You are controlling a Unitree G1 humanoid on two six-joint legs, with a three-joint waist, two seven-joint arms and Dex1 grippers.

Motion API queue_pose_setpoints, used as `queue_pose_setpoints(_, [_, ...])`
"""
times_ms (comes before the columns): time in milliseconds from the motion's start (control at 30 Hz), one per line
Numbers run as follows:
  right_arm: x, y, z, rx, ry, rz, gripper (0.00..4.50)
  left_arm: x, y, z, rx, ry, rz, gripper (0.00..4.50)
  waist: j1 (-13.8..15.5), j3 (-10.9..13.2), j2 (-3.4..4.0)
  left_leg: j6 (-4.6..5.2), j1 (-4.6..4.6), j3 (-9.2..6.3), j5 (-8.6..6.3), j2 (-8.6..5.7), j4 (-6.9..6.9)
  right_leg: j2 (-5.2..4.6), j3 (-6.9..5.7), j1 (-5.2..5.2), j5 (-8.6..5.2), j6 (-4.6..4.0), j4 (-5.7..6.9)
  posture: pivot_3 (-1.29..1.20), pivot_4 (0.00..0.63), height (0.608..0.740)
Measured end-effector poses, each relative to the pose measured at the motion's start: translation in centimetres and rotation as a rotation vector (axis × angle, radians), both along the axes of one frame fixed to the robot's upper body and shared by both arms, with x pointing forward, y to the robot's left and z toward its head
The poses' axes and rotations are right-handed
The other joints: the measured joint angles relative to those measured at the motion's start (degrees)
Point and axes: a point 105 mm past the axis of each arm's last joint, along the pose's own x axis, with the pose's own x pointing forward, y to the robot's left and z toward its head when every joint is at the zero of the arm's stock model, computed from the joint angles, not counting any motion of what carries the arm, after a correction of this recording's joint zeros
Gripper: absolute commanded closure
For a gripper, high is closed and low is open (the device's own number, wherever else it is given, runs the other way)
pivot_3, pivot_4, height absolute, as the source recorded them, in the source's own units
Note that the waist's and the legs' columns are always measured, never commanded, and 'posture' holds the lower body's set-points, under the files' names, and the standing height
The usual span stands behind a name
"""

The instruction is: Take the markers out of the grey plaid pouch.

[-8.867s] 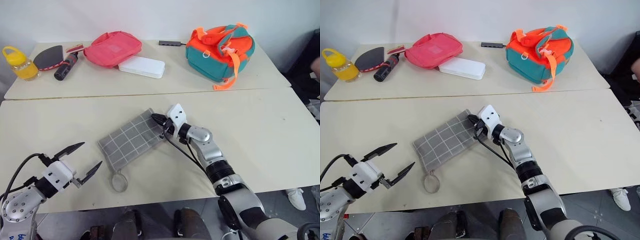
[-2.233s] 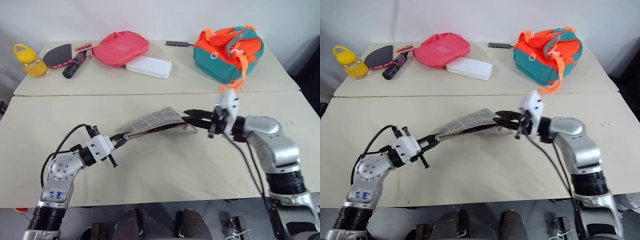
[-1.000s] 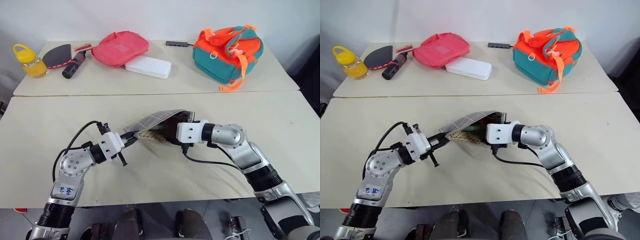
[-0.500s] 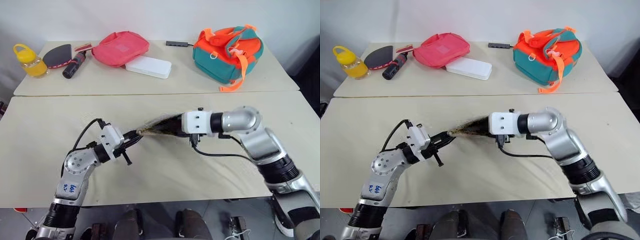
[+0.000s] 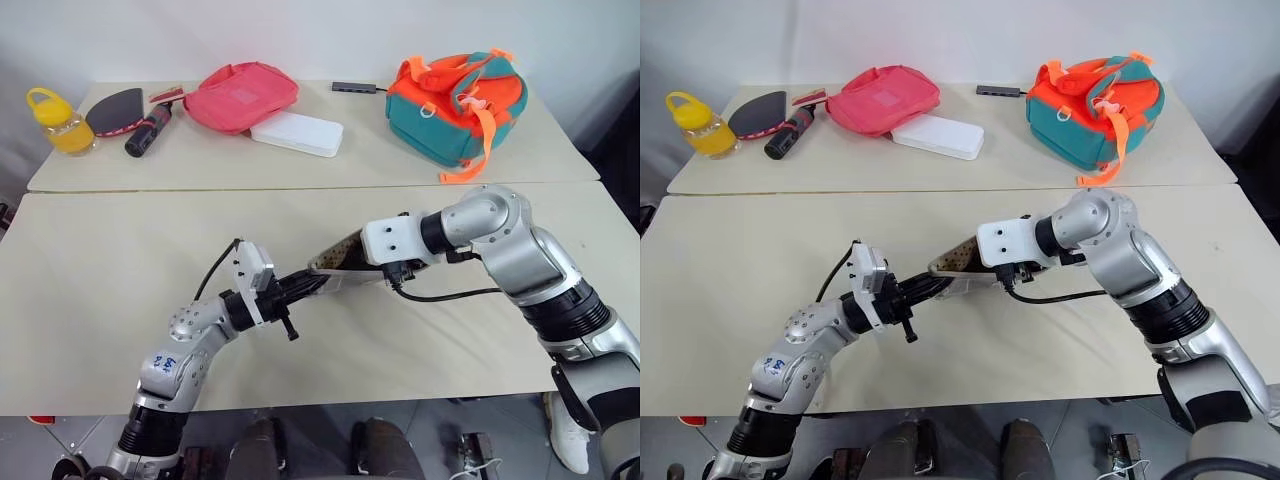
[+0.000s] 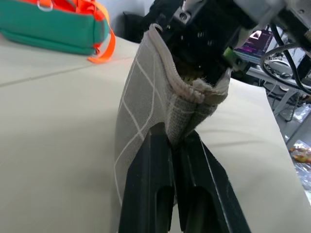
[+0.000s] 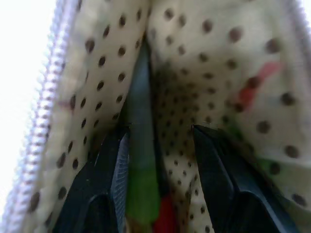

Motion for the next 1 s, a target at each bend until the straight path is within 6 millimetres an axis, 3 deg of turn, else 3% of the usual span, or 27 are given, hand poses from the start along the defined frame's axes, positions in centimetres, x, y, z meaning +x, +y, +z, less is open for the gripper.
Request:
queue_pose_setpoints(467, [0.4,-0.4,-2.5,-0.025,0.010,-0.014,2.42,0.0,-0.1,-0.4,0.010,0.016,0.014,4.50,-0.1,0.0,0.00,0.00,0.02,0.00,0.00,0.01,0.03,0.00,0.01,0.02,0.00,0.00,0.00,0.00,0.150,0.740])
queue_pose_setpoints(567, [0.9,-0.1,-2.8,-0.012,-0.002,-0.015,3.06,0.1,-0.1,-0.4,0.010,0.018,0.022,4.50,-0.1,0.0,0.00,0.00,0.02,0.00,0.00,0.01,0.05,0.00,0.01,0.03,0.00,0.00,0.01,0.00,0.150,0.740])
queue_pose_setpoints(667, [0.9,0.0,-2.9,-0.008,-0.005,-0.009,4.06,0.1,0.0,-0.5,0.011,0.023,0.027,4.50,-0.1,0.0,0.00,0.00,0.02,-0.01,0.00,0.01,0.05,0.00,0.01,0.04,0.00,0.00,0.01,0.00,0.150,0.740])
queue_pose_setpoints(1000, [0.5,0.0,-1.8,0.035,0.015,-0.013,4.10,0.0,0.3,-0.4,0.041,-0.017,0.037,4.50,0.0,0.0,0.00,0.00,0.01,-0.02,0.00,0.01,0.06,0.00,0.00,0.04,0.00,0.00,0.00,0.00,0.150,0.740])
